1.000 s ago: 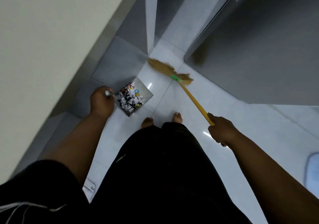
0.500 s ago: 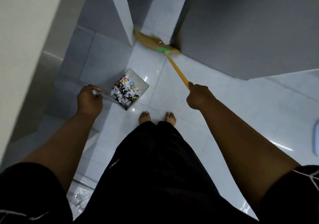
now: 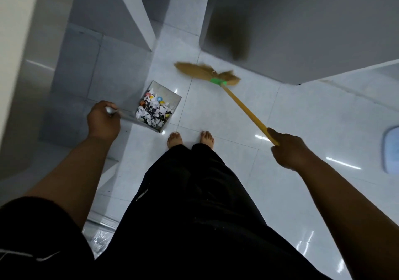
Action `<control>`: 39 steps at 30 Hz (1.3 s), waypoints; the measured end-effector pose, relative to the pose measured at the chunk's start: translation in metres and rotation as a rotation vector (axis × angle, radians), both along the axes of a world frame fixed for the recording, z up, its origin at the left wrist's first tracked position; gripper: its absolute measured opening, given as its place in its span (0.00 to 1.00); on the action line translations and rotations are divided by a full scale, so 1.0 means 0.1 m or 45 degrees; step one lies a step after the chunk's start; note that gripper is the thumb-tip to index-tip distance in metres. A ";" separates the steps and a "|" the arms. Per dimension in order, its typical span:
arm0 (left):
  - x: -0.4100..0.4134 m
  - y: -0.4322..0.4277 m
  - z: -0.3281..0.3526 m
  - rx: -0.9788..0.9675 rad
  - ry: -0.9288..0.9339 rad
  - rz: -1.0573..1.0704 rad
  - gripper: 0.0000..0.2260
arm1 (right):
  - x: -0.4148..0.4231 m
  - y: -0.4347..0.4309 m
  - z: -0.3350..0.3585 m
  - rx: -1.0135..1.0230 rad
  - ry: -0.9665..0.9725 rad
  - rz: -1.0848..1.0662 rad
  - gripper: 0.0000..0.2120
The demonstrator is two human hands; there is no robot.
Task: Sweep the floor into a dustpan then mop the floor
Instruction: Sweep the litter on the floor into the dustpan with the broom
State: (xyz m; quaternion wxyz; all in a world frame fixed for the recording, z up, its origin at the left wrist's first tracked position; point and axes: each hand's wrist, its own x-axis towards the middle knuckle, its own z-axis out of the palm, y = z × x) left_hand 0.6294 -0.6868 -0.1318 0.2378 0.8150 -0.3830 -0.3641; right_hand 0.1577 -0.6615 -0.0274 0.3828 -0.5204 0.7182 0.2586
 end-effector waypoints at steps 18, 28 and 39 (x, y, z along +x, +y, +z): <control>0.01 0.14 -0.07 -0.029 0.018 -0.044 0.21 | -0.65 -0.10 -0.46 0.009 0.028 -1.324 0.10; 0.00 0.14 -0.08 -0.043 0.207 0.160 0.22 | 0.70 -0.80 -0.54 0.251 -0.214 -1.008 0.08; 0.10 0.15 0.06 -0.024 0.054 0.152 0.21 | 1.20 -0.40 -0.25 0.317 -0.339 -0.537 0.23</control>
